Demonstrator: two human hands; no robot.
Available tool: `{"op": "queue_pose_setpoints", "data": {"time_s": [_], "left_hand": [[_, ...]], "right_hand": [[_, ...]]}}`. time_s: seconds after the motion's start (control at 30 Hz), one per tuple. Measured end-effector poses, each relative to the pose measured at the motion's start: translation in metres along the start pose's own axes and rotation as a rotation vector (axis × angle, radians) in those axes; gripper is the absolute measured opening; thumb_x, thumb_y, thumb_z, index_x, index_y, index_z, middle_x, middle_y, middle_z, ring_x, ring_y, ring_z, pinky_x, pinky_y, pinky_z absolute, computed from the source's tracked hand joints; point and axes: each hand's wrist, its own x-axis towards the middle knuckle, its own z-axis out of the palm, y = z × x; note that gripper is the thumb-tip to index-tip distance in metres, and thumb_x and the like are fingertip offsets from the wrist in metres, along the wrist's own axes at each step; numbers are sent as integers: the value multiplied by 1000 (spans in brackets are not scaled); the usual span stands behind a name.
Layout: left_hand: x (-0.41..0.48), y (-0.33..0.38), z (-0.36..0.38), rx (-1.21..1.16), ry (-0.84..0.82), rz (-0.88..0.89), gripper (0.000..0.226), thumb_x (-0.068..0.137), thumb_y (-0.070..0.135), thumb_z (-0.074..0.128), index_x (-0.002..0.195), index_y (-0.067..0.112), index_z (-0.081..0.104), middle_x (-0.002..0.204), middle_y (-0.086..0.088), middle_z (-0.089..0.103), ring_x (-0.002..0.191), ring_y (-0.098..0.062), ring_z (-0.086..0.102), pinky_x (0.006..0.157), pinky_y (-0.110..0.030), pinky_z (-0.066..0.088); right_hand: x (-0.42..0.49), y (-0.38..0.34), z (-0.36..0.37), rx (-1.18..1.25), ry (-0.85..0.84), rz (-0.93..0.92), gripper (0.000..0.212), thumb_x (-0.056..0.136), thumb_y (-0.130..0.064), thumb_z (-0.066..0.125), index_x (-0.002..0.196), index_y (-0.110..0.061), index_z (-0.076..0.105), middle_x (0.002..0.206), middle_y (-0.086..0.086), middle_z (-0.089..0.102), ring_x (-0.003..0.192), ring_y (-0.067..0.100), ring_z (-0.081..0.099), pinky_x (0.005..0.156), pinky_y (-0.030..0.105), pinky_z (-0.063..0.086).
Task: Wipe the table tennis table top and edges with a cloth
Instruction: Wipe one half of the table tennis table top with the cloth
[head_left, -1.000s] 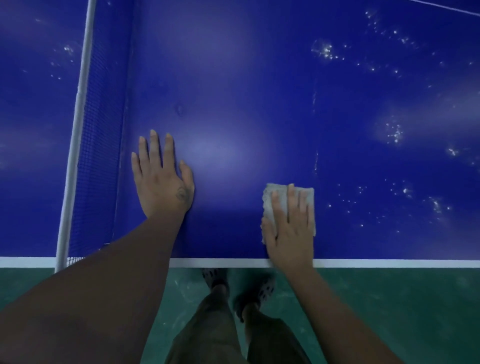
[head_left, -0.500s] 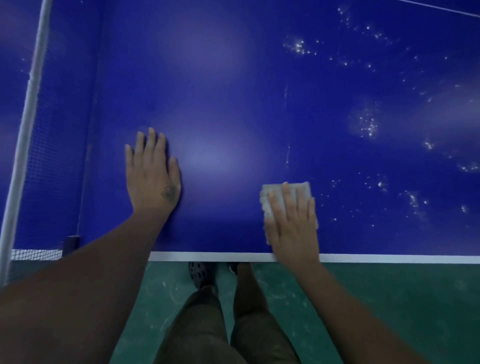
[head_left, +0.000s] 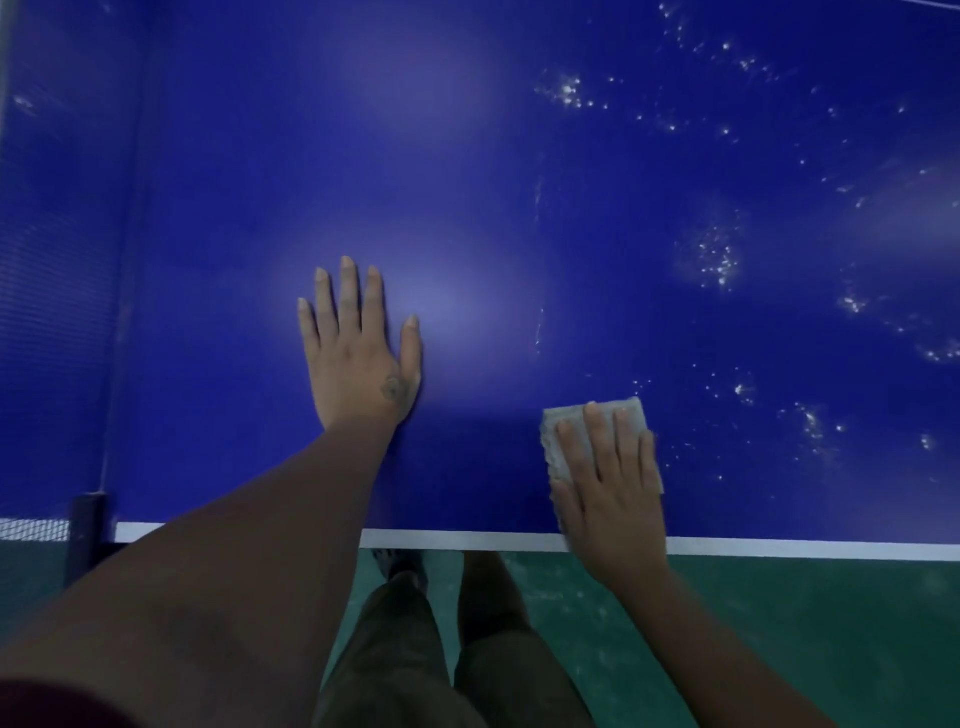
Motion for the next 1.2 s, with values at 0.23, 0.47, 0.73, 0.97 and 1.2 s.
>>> {"op": "queue_pose_setpoints", "data": {"time_s": [0.23, 0.47, 0.73, 0.97, 1.2], "left_hand": [[1, 1, 0, -4, 3, -20, 68, 113, 53, 36, 171, 17, 28, 180, -6, 19, 168, -30, 9, 135, -54, 9], [3, 1, 0, 16, -12, -34, 69, 112, 53, 34, 171, 18, 27, 181, -5, 18, 168, -29, 7, 136, -53, 9], [3, 2, -2, 28, 3, -26, 69, 112, 53, 34, 171, 17, 29, 180, -6, 19, 168, -30, 8, 135, -55, 10], [3, 2, -1, -5, 25, -24, 68, 112, 53, 36, 170, 17, 33, 180, -5, 21, 168, -29, 9, 136, -52, 8], [10, 2, -3, -110, 105, -54, 60, 108, 48, 50, 158, 14, 52, 169, -7, 44, 162, -31, 30, 135, -51, 18]], "right_hand": [[83, -68, -11, 68, 71, -216, 63, 115, -46, 34, 171, -26, 17, 179, 6, 9, 166, 35, 5, 130, 61, 17], [75, 17, -18, 40, 84, -21, 62, 114, -46, 33, 171, -22, 22, 179, 7, 12, 165, 35, 7, 130, 64, 15], [99, -33, -22, 21, 76, -13, 66, 114, -46, 34, 172, -19, 15, 179, 14, 6, 165, 38, 7, 131, 63, 9], [153, -55, -23, 68, 185, -126, 62, 115, -48, 34, 170, -23, 23, 179, 6, 15, 166, 29, 10, 131, 57, 16], [108, 23, -27, -15, 154, 139, 64, 115, -48, 25, 171, -18, 18, 178, 13, 11, 165, 35, 10, 130, 61, 17]]}}
